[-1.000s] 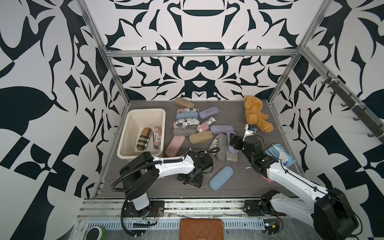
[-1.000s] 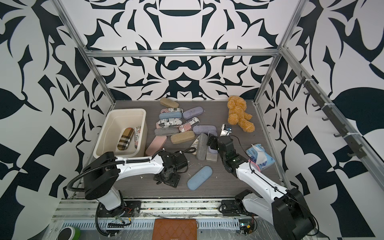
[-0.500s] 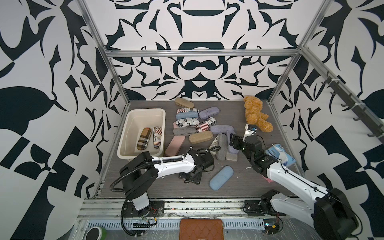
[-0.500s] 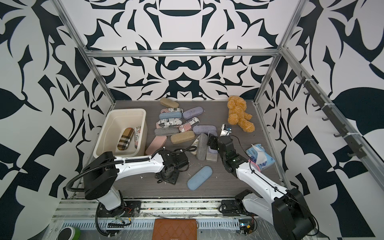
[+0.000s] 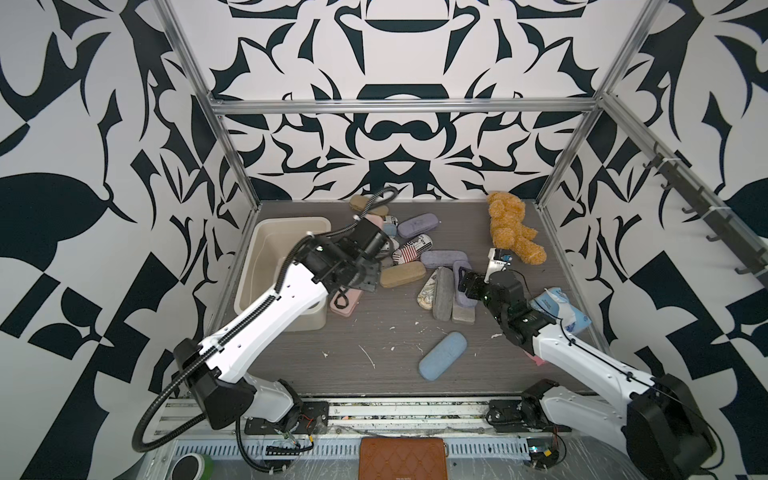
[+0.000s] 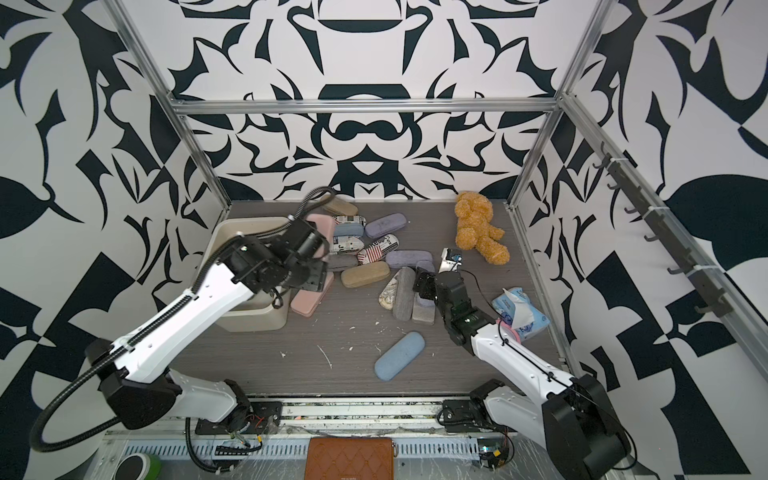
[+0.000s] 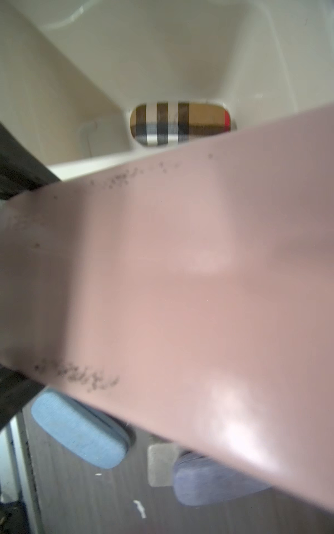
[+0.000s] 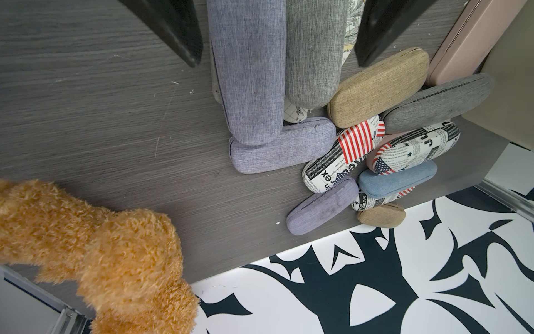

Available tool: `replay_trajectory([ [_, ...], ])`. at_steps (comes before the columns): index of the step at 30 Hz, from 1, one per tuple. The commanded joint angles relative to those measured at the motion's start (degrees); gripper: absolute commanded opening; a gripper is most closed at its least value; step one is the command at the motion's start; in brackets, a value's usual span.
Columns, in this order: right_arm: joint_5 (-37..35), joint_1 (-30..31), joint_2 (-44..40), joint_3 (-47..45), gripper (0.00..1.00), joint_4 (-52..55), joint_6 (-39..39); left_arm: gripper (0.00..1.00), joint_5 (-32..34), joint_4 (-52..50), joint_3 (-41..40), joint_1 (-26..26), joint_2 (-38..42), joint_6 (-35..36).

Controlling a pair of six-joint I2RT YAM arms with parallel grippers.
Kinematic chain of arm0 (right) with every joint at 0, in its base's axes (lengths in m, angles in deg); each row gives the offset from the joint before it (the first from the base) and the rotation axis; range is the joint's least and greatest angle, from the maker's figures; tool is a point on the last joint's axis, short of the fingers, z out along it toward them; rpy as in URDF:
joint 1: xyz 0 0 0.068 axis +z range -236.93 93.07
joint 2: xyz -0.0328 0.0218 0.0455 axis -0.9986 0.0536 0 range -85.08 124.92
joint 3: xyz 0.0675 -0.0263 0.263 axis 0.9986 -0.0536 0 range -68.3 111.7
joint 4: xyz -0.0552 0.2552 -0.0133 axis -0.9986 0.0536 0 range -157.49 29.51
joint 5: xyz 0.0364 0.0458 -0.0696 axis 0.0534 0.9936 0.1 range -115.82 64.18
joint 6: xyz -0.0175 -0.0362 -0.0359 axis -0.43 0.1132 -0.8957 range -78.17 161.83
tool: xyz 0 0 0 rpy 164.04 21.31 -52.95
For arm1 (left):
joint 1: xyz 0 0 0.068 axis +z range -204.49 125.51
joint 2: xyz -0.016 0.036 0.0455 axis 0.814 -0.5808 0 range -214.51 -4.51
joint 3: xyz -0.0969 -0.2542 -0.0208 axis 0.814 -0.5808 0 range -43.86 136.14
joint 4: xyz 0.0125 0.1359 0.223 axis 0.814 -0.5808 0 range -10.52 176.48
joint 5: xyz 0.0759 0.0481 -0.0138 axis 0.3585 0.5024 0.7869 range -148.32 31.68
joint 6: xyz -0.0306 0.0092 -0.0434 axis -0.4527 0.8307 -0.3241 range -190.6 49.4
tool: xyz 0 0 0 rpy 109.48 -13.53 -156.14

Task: Put the glasses cases into the storage boxes
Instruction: Place the glasses case in the storage box.

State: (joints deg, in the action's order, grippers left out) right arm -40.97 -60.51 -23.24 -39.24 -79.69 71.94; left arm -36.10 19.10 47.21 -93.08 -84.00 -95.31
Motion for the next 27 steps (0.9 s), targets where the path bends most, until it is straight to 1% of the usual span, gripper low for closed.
replay_trajectory([
  [1, 0.24, 0.38, -0.08, 1.46, 0.86, -2.33, 0.68, 0.6, 1.76, -4.63, 0.26, 12.16, 2.16, 9.97],
  [2, 0.29, 0.39, -0.06, 1.44, 0.86, -2.47, 0.7, 0.6, 1.78, -3.53, -0.54, 16.39, 2.22, 11.46],
  [3, 0.34, 0.38, 0.02, 1.44, 0.86, -2.46, 0.83, 0.6, -0.58, -1.72, -1.76, 20.92, 1.93, 13.3],
  [4, 0.46, 0.39, 0.18, 1.44, 0.86, -2.45, 0.83, 0.6, -3.45, 0.48, -3.27, 24.4, 1.44, 14.49],
  [6, 0.8, 0.37, 0.52, 1.51, 0.86, -2.47, 1.01, 0.61, -4.93, 4.14, -5.41, 28.1, -0.38, 15.54],
  [7, 0.97, 0.39, 0.56, 1.42, 0.85, -2.47, 1.01, 0.61, -6.31, 4.61, -5.35, 29.05, -1.76, 15.88],
  [9, 0.92, 0.38, 0.55, 1.44, 0.85, -2.56, 1.01, 0.61, -6.14, 6.0, -5.44, 29.48, -4.37, 16.64],
  [12, 0.96, 0.39, 0.47, 1.43, 0.85, -2.61, 1.01, 0.61, -9.23, 8.05, -7.03, 29.97, -8.89, 17.59],
  [15, 0.61, 0.39, 0.03, 1.44, 0.85, -2.49, 0.95, 0.63, -8.96, 9.55, -7.62, 30.72, -13.42, 18.54],
  [16, 0.48, 0.38, -0.05, 1.42, 0.85, -2.48, 0.92, 0.62, -9.93, 9.9, -7.53, 31.46, -14.97, 18.65],
  [18, 0.48, 0.39, 0.03, 1.44, 0.85, -2.51, 0.93, 0.62, -12.16, 9.29, -6.49, 32.59, -17.78, 18.28],
  [21, 0.48, 0.39, 0.11, 1.53, 0.85, -2.48, 0.83, 0.63, -13.42, 10.25, -5.57, 32.87, -21.38, 18.4],
  [25, 0.7, 0.36, -0.05, 1.69, 0.85, -2.22, 0.57, 0.65, -13.38, 9.15, -2.57, 32.88, -26.7, 17.88],
  [27, 0.66, 0.39, -0.53, 1.7, 0.86, -1.79, 0.39, 0.69, -12.79, 8.84, -2.24, 32.88, -27.74, 17.24],
])
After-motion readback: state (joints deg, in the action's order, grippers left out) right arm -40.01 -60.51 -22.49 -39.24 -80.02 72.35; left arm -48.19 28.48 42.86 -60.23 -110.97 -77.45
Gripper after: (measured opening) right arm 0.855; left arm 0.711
